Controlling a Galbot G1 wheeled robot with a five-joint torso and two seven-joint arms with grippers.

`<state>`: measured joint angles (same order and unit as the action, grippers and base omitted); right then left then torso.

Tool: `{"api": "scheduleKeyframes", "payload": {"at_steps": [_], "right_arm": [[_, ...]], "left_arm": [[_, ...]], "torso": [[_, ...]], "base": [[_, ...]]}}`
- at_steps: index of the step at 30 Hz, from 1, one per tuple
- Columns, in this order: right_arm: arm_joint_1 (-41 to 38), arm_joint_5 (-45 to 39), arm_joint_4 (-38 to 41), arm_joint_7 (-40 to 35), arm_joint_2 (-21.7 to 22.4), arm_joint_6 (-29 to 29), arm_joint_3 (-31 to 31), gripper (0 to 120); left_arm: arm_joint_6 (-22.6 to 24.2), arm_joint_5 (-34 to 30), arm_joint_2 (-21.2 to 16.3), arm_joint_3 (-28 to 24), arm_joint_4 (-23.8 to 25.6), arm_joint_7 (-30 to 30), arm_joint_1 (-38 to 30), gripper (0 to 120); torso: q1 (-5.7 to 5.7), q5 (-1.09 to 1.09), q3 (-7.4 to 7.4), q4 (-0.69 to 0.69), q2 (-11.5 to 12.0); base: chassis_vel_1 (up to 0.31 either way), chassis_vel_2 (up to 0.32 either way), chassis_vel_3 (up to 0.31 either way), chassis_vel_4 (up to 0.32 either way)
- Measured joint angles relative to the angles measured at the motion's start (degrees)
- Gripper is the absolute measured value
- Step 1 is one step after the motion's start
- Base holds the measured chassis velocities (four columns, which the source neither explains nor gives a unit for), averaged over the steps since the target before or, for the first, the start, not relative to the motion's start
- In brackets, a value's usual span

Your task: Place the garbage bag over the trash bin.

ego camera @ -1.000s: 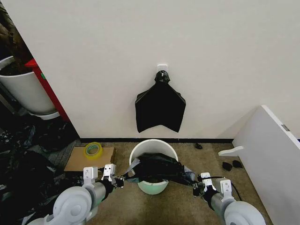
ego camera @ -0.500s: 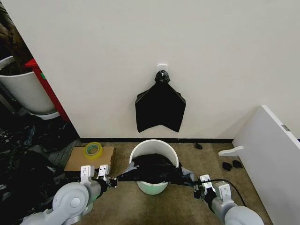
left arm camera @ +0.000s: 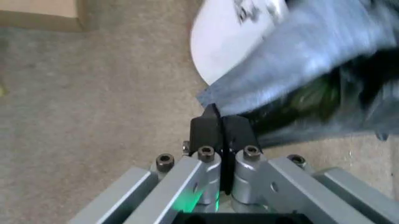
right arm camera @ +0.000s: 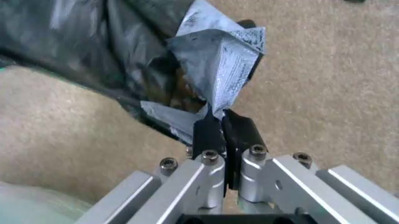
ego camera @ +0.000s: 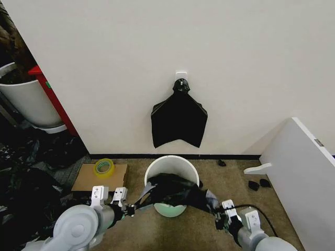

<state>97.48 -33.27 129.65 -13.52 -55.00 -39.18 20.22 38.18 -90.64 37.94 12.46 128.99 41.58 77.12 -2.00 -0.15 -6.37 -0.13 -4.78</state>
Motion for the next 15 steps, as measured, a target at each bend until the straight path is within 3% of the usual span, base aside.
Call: {"api": "scheduleKeyframes", "payload": {"at_steps": [5,15], "right_arm": [[-1.05,-0.64,-0.79,0.13,1.09,-1.74,1.41,0],[-7.17,3.14,-8.86,-0.92,-3.74,1.46,-5.06,0]], "left_arm": [[0.84,-3.12,-0.93,2.06,-1.27,1.34,-1.12,0],[-3.36,7.46,6.81,-2.47,-10.96,-3.09,-3.82,0]], "torso": [[0.0,0.01,0.0,0.01,0.0],[0.0,0.0,0.0,0.01,0.0]], "base": [[0.0,0.0,0.0,0.0],[0.0,0.0,0.0,0.0]]}}
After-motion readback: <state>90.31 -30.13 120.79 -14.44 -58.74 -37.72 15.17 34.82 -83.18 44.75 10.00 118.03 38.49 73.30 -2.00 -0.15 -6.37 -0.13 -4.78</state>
